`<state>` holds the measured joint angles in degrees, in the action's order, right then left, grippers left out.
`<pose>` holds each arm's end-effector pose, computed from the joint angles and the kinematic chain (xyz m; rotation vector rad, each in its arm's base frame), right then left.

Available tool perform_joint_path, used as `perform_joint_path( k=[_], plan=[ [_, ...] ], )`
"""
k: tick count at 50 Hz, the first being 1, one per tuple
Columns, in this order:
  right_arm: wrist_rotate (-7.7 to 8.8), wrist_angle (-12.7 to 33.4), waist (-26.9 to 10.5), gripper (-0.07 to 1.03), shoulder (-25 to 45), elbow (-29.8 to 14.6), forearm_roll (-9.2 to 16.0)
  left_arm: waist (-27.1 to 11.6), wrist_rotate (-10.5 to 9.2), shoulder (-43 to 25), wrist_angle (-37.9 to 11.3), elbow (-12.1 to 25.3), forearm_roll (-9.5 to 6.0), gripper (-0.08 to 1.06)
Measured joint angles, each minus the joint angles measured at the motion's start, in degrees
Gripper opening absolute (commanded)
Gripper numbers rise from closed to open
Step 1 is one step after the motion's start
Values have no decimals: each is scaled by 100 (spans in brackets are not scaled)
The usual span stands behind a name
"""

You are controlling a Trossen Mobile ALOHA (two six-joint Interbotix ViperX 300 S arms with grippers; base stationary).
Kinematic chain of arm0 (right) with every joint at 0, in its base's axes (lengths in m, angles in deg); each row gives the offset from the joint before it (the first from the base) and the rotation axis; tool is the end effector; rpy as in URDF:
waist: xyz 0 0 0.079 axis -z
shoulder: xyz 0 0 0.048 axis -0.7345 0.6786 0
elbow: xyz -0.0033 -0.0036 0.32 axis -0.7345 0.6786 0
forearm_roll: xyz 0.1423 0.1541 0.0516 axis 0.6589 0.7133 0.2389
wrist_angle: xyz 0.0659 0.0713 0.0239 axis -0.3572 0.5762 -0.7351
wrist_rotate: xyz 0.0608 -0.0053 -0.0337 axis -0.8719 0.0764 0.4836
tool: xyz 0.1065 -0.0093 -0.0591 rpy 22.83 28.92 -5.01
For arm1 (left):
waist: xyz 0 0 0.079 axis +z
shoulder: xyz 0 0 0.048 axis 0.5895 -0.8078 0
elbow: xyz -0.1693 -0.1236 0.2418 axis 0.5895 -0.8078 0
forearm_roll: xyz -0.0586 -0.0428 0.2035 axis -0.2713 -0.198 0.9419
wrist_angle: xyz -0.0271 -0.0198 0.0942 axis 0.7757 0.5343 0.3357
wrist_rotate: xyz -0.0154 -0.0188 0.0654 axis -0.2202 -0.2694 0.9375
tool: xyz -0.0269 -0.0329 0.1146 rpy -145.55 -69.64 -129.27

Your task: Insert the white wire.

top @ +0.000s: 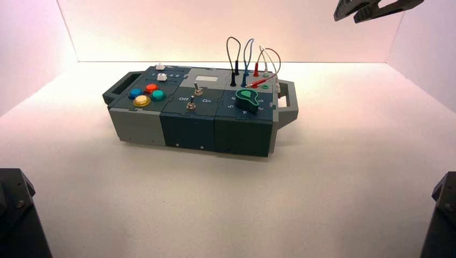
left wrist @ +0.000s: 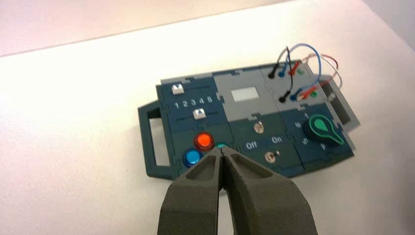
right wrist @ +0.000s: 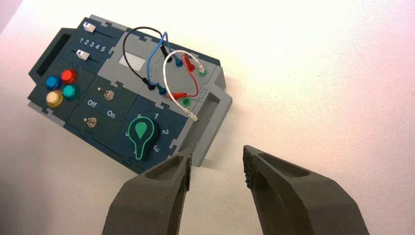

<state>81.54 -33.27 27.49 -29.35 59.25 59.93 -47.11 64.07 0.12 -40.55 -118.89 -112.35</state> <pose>0.2466 0.1093 0.1730 0.0165 0.8717 0.3632 0.2270 -0.0900 0.1925 0.0483 0.7288 -0.4344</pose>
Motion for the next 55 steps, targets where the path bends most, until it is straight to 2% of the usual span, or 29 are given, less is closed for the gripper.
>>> perform_joint_path(
  k=[7,12,19,23,34,45,55],
  plan=[
    [0,246,0,56,62,-176,26,-18,-9,-114,-246,114,-53,-3],
    [18,439,-9,56,202,-325,44,-26,-9,-290,-483,229,-149,-3],
    [237,571,-149,56,527,-483,44,-35,-9,-633,-677,396,-308,-3],
    [290,571,-237,56,686,-536,44,-53,-9,-721,-800,466,-343,-3],
    [483,554,-404,56,1187,-729,44,-272,-9,-1011,-1090,589,-352,-3],
    [510,325,-738,56,1582,-853,26,-554,0,-1169,-1107,589,-352,-3],
    [510,229,-809,56,1995,-932,18,-580,0,-1230,-1107,589,-352,-3]
  ],
)
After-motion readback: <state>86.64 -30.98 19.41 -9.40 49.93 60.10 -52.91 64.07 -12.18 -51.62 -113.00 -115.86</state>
